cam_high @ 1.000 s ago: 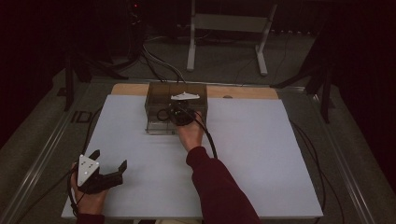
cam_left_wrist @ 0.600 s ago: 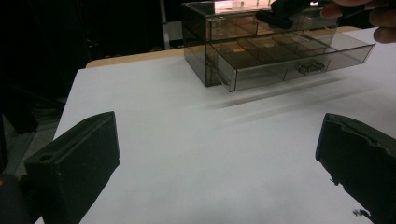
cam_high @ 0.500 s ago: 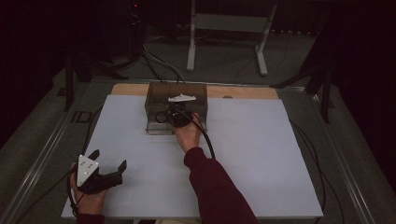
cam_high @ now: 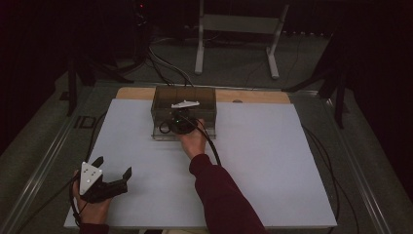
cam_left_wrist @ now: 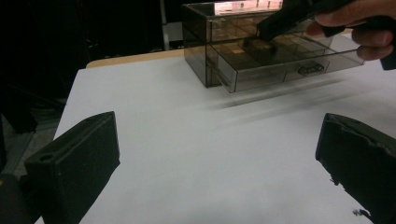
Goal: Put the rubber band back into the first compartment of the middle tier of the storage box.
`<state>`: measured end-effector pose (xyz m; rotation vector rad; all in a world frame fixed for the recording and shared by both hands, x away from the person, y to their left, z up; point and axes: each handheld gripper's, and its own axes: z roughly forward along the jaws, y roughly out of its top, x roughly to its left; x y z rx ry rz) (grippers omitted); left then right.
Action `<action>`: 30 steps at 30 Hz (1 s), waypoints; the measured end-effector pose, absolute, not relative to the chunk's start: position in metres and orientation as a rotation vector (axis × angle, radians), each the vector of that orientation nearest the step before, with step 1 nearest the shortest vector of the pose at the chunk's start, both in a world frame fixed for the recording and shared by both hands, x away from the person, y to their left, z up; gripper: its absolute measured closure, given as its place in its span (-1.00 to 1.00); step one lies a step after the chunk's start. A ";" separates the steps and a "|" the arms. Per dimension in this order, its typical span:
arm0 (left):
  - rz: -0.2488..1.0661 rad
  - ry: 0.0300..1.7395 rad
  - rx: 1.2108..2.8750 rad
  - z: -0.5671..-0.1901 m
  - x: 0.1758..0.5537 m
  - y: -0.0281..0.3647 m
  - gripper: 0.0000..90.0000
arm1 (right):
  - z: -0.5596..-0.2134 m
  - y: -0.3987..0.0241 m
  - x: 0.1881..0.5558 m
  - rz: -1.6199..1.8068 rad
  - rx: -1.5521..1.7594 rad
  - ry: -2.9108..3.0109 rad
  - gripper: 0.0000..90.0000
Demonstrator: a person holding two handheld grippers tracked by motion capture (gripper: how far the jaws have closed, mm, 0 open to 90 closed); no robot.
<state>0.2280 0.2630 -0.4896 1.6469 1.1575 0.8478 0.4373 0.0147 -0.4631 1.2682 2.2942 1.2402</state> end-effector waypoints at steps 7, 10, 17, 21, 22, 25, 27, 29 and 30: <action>0.851 1.155 1.652 -0.490 0.228 0.262 -0.99 | -0.460 0.016 0.433 1.237 1.238 2.273 -0.28; 0.850 1.154 1.653 -0.490 0.228 0.262 -0.99 | -0.456 0.013 0.432 1.245 1.233 2.254 -0.41; 0.848 1.149 1.665 -0.490 0.229 0.261 -0.99 | -0.447 0.001 0.428 1.229 1.235 2.240 -0.68; 0.847 1.149 1.667 -0.491 0.229 0.260 -0.99 | -0.442 -0.009 0.426 1.196 1.205 2.238 -0.70; 0.847 1.149 1.668 -0.491 0.229 0.260 -0.99 | -0.440 -0.011 0.425 1.191 1.197 2.238 -0.71; 0.847 1.148 1.671 -0.491 0.230 0.259 -0.99 | -0.435 -0.021 0.422 1.192 1.185 2.218 -0.73; 0.848 1.148 1.673 -0.491 0.230 0.259 -0.99 | -0.431 -0.027 0.420 1.182 1.181 2.210 -0.74; 0.851 1.148 1.674 -0.491 0.230 0.258 -0.99 | -0.429 -0.034 0.418 1.177 1.174 2.207 -0.75; 0.851 1.148 1.674 -0.491 0.230 0.258 -0.99 | -0.427 -0.037 0.417 1.169 1.171 2.205 -0.76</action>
